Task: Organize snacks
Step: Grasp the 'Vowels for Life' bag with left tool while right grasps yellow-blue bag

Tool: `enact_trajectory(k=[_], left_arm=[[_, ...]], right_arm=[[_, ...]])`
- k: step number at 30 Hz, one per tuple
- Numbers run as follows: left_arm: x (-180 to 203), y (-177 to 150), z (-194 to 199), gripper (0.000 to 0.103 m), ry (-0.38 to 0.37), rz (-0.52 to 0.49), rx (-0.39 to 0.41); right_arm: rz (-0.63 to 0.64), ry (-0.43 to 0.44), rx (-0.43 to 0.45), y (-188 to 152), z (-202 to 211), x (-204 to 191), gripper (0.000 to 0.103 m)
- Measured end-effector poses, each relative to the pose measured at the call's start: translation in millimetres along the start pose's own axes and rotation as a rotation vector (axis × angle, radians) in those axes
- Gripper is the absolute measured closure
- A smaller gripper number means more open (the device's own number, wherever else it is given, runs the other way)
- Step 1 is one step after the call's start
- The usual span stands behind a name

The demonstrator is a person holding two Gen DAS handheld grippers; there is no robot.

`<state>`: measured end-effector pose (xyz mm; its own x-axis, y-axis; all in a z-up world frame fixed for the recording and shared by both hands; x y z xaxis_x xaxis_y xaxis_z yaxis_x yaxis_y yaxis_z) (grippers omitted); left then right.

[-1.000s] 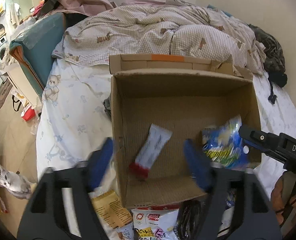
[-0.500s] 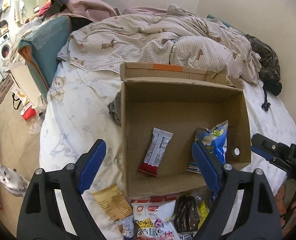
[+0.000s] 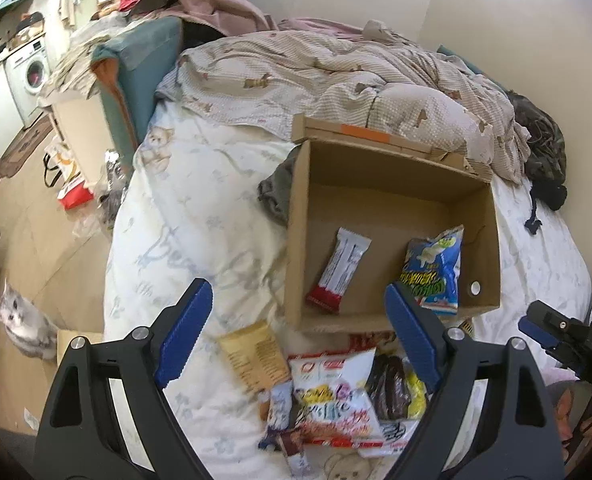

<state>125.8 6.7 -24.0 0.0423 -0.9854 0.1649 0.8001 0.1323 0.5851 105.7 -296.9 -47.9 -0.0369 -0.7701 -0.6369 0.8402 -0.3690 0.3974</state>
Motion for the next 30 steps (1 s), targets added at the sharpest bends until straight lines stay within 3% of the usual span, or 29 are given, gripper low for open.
enact_trajectory(k=[9, 15, 19, 27, 30], left_arm=[[-15, -28, -11, 0.017, -0.016, 0.092, -0.105], [6, -73, -57, 0.017, -0.111, 0.115, -0.333], [21, -103, -85, 0.021, -0.091, 0.071, -0.452], [40, -118, -112, 0.021, -0.057, -0.002, -0.502], [39, -123, -118, 0.022, -0.062, 0.031, -0.527]], right_arm=[[-0.071, 0.023, -0.012, -20, 4, 1, 0.029], [-0.063, 0.001, -0.007, -21, 6, 3, 0.029], [-0.080, 0.004, -0.005, -20, 5, 7, 0.029], [-0.077, -0.005, -0.004, -16, 1, 8, 0.029], [-0.081, -0.003, -0.004, -16, 0, 10, 0.029]])
Point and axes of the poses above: each gripper's, at about its wrist camera, not at the fingertips, and z roughly against the way its jaws point, x to its right, y to its top, the point moved 4 cm from there along -z, roughly the way its jaws point, and after that the axes turned 1 degree about z, right-handed, at the moved point
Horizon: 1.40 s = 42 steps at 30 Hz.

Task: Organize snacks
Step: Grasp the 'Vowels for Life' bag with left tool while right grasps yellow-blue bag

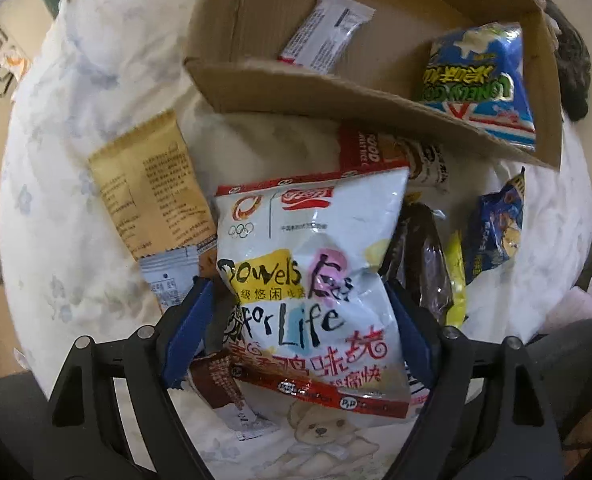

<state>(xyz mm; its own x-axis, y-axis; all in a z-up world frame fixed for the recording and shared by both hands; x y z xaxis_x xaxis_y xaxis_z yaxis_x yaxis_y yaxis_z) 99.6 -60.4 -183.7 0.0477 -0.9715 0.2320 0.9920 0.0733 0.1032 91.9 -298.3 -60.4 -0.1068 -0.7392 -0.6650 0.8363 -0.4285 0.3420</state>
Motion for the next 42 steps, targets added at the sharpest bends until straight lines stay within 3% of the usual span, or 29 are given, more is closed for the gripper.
enact_trajectory(k=[1, 4, 9, 15, 20, 24, 28, 37, 42], left_arm=[[-1, 0, 2, 0.037, -0.002, 0.010, 0.007], [0, -1, 8, 0.054, -0.003, -0.015, 0.006], [-4, -7, 23, 0.064, -0.018, -0.005, 0.012], [-18, -4, 74, 0.065, -0.134, 0.031, 0.089], [-32, -8, 107, 0.065, -0.169, 0.086, 0.160], [-37, -9, 118, 0.065, -0.145, 0.105, 0.214], [-37, -6, 126, 0.065, -0.141, 0.078, 0.242], [-23, 1, 122, 0.065, -0.110, 0.032, 0.271], [-24, 6, 118, 0.065, -0.093, 0.036, 0.269]], right_arm=[[-0.001, 0.000, 0.000, 1, 0, 0, 0.029], [-0.008, 0.002, 0.002, 2, 0, 1, 0.029], [-0.006, -0.005, 0.008, 2, -1, 1, 0.029], [-0.007, -0.004, 0.006, -1, 1, 2, 0.029], [-0.024, -0.013, -0.013, -1, -2, 7, 0.029], [-0.055, -0.048, -0.041, -2, -10, 14, 0.029], [-0.087, -0.145, -0.111, -6, -34, 27, 0.025], [-0.284, -0.255, -0.231, -20, -86, 76, 0.023], [-0.274, -0.311, -0.256, -19, -100, 85, 0.024]])
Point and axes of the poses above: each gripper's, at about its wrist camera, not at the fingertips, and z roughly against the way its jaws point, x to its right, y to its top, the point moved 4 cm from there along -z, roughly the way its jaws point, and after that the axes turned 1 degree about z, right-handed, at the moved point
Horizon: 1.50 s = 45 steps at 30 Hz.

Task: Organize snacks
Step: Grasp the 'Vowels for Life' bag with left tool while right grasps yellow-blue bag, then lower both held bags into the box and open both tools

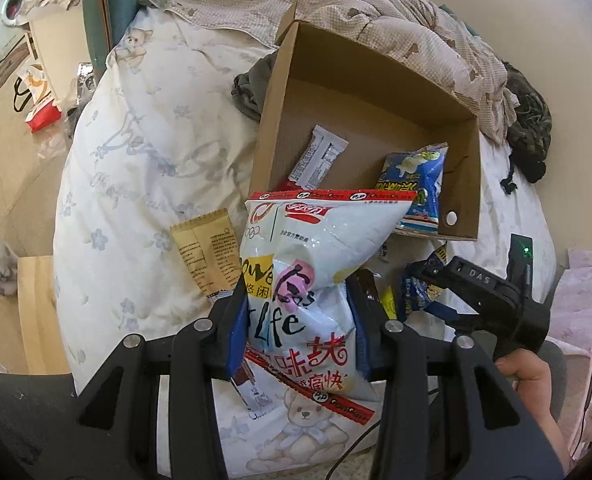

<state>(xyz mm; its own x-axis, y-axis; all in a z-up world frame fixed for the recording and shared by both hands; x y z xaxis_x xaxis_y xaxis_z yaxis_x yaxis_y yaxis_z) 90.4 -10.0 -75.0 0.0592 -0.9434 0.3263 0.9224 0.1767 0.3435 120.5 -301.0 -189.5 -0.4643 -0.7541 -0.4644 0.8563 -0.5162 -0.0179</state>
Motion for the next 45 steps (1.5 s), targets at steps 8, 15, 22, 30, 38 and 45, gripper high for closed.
enact_trajectory(k=[8, 15, 22, 30, 38, 45], left_arm=[[-5, 2, 0, 0.065, 0.025, 0.002, 0.024], [-15, 3, 0, 0.065, 0.062, 0.013, 0.048], [-22, 1, 3, 0.065, 0.075, 0.032, 0.065], [-13, 2, 21, 0.065, 0.068, 0.006, 0.146], [20, 39, 47, 0.065, 0.037, -0.061, 0.217], [46, 78, 32, 0.065, 0.042, -0.162, 0.219]], right_arm=[[0.100, -0.018, 0.023, -4, 10, -6, 0.080], [0.175, 0.043, 0.047, -30, 35, -20, 0.088], [0.268, 0.165, 0.100, -59, 79, -42, 0.092], [0.390, 0.291, 0.227, -65, 128, -61, 0.093], [0.485, 0.218, 0.358, -20, 149, -80, 0.093], [0.524, 0.161, 0.399, 19, 147, -89, 0.093]])
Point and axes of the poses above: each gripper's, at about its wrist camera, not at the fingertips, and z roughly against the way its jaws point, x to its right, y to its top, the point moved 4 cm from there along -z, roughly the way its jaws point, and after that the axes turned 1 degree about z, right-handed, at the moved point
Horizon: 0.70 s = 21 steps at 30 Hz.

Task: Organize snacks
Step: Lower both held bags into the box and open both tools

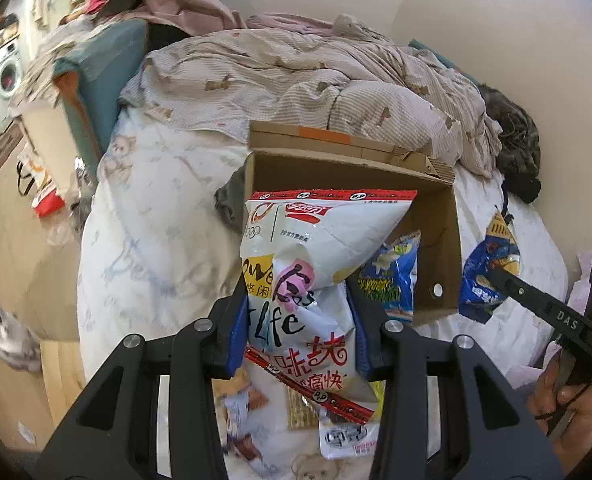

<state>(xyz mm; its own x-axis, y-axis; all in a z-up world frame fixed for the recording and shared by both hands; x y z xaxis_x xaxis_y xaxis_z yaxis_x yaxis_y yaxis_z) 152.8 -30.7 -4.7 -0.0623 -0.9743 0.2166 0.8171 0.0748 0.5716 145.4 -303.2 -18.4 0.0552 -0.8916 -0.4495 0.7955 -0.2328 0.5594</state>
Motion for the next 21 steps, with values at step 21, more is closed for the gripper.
enact_trajectory(k=[21], left_arm=[[18, 6, -81, 0.063, -0.021, -0.075, -0.055]], right_arm=[[0.090, -0.107, -0.123, 8, -73, 12, 0.092]])
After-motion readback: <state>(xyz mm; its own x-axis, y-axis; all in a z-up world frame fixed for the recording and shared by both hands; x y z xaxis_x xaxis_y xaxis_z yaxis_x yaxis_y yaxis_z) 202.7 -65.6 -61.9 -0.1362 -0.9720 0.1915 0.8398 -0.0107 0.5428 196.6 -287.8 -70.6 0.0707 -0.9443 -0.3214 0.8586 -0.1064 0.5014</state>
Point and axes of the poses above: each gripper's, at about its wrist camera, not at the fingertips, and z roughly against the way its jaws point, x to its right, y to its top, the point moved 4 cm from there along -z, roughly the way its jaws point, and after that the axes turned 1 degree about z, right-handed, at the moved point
